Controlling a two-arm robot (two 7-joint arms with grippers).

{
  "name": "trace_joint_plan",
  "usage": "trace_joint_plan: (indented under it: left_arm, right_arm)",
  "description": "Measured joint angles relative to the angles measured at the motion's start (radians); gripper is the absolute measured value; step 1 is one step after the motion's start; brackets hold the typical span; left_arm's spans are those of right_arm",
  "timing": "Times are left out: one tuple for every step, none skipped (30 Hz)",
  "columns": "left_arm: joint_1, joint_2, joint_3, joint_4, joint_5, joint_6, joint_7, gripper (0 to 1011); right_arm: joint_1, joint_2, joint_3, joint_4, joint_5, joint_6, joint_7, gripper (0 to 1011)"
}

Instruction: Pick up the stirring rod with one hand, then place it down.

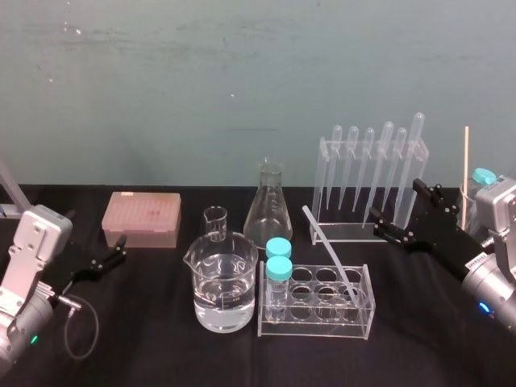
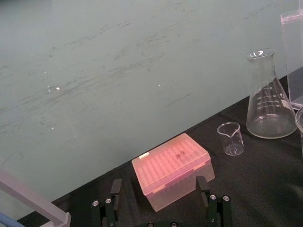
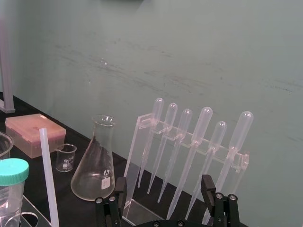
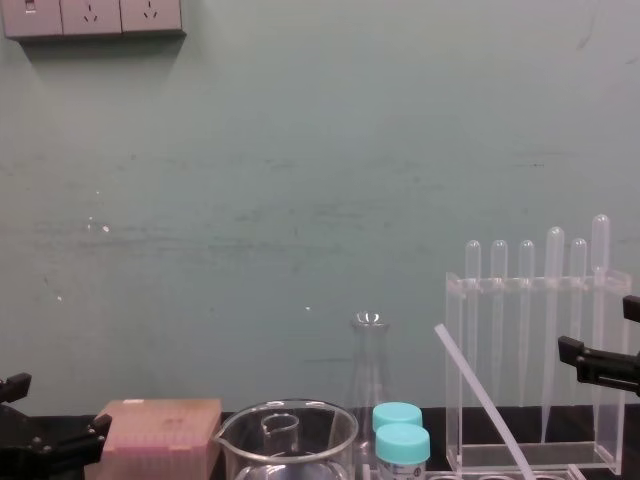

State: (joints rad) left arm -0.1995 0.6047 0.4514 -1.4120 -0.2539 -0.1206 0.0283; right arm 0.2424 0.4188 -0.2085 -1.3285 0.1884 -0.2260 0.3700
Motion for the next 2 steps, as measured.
trace_joint_plan:
  left_arm:
    - [0.0, 0.0, 0.0, 0.0, 0.0, 0.0, 0.0, 1000]
    - [0.0, 0.0, 0.0, 0.0, 0.0, 0.0, 0.0, 1000]
  right_arm:
    - [0.0, 0.0, 0.0, 0.0, 0.0, 0.0, 0.0, 1000]
    - [0.0, 0.0, 0.0, 0.0, 0.0, 0.0, 0.0, 1000]
